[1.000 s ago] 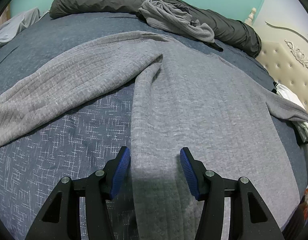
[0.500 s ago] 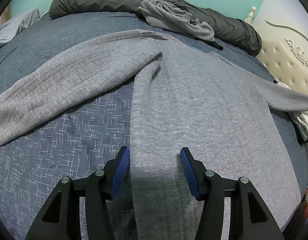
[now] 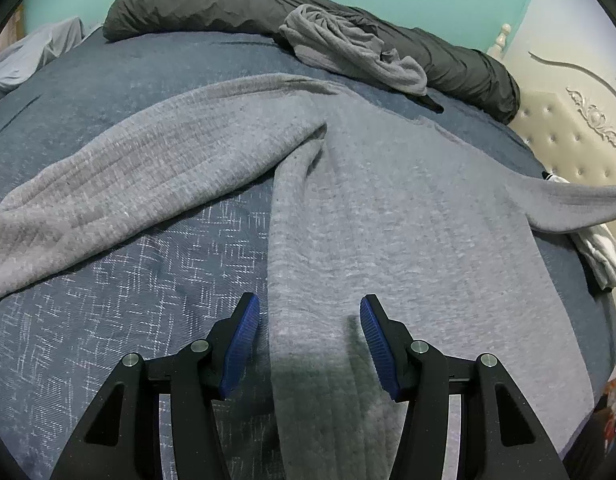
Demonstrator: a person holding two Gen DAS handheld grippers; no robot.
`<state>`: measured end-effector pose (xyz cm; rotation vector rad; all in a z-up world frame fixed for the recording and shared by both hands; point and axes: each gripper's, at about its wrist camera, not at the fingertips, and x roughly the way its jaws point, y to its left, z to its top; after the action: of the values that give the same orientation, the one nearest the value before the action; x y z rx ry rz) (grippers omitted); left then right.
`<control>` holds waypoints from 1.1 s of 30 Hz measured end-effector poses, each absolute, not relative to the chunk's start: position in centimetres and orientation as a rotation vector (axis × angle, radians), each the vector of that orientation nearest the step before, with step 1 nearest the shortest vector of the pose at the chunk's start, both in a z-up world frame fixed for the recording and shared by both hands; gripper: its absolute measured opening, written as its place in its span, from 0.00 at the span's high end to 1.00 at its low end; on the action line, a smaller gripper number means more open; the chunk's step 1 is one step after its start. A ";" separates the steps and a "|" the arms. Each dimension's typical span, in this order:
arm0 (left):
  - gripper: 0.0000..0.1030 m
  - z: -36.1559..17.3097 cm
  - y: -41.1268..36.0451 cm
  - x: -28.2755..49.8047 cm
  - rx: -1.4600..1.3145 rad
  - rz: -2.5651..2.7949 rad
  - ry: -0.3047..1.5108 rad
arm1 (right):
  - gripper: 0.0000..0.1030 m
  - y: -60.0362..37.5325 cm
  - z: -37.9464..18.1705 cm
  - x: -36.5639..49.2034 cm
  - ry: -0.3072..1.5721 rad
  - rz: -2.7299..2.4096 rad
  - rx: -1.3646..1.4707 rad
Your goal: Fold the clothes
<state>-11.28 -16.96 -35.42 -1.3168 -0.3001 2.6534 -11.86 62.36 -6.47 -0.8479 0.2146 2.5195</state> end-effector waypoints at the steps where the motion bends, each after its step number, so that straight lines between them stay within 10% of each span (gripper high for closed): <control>1: 0.45 -35.2 -17.0 -11.1 -1.311 2.655 -0.300 | 0.98 61.8 -6.1 -12.0 0.214 2.533 -0.849; 22: 0.45 -32.6 -21.6 -6.2 -1.242 2.711 -0.365 | 0.98 34.1 1.4 -17.8 0.188 3.096 -0.913; 33: 0.45 -32.1 -24.1 -3.8 -1.230 2.723 -0.411 | 0.98 9.8 -9.5 -17.4 0.184 3.379 -1.406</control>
<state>-3.75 -24.10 -32.14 -1.2295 -0.4109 2.7231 -17.37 9.76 -9.53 -1.4064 0.1842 3.3787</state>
